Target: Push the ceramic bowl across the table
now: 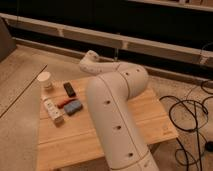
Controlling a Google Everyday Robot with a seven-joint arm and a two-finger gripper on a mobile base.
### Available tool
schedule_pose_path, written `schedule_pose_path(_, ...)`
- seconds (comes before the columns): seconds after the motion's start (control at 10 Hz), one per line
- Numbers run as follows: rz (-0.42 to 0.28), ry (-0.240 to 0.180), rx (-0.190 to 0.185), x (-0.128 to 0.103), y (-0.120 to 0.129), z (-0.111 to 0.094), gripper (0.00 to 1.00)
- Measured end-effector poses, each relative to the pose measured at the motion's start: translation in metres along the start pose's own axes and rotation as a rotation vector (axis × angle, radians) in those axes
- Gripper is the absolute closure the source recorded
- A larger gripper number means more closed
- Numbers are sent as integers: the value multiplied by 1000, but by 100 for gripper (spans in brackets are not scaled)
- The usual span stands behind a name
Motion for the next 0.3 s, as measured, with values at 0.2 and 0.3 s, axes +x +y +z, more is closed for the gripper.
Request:
schedule_pose_path(0.2, 0, 0, 0, 0, 0, 0, 53)
schedule_pose_path(0.3, 0, 0, 0, 0, 0, 0, 38)
